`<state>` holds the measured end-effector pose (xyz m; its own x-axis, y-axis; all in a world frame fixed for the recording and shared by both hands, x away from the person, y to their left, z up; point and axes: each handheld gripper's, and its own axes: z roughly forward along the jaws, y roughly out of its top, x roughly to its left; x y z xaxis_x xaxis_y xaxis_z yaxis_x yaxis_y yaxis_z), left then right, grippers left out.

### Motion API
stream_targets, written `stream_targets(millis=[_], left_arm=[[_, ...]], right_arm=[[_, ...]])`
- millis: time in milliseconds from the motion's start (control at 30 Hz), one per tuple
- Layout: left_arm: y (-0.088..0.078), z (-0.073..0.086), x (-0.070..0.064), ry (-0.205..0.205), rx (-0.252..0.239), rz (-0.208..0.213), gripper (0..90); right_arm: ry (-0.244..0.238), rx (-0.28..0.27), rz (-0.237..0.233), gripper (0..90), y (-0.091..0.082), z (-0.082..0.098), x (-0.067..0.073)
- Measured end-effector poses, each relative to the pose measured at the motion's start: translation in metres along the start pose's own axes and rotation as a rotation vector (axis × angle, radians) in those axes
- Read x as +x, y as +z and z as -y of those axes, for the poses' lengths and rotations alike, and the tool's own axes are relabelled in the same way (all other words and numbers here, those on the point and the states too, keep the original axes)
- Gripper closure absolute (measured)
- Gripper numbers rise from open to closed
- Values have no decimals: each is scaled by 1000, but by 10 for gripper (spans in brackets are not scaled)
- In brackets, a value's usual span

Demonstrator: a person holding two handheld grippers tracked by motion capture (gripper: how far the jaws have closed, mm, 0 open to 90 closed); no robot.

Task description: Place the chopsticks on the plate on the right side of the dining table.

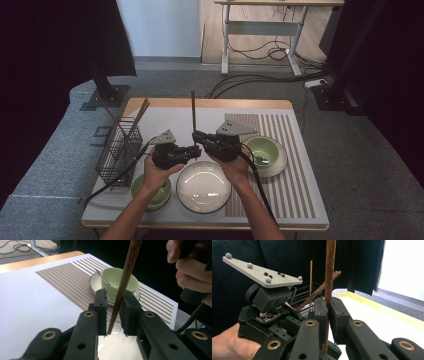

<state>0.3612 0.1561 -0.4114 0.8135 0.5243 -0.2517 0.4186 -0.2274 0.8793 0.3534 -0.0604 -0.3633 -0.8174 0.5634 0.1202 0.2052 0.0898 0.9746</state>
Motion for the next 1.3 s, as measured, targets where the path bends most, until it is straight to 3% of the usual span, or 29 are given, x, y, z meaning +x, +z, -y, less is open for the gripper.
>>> stream_targets(millis=[733,1300], left_arm=[[-3,2,-3,44,37,-17,858],[-7,4,2,34,68,-32,861]], right_arm=[[26,-1,48,775,-5,10,-11],[18,-17,83,722,-14,10,-16]])
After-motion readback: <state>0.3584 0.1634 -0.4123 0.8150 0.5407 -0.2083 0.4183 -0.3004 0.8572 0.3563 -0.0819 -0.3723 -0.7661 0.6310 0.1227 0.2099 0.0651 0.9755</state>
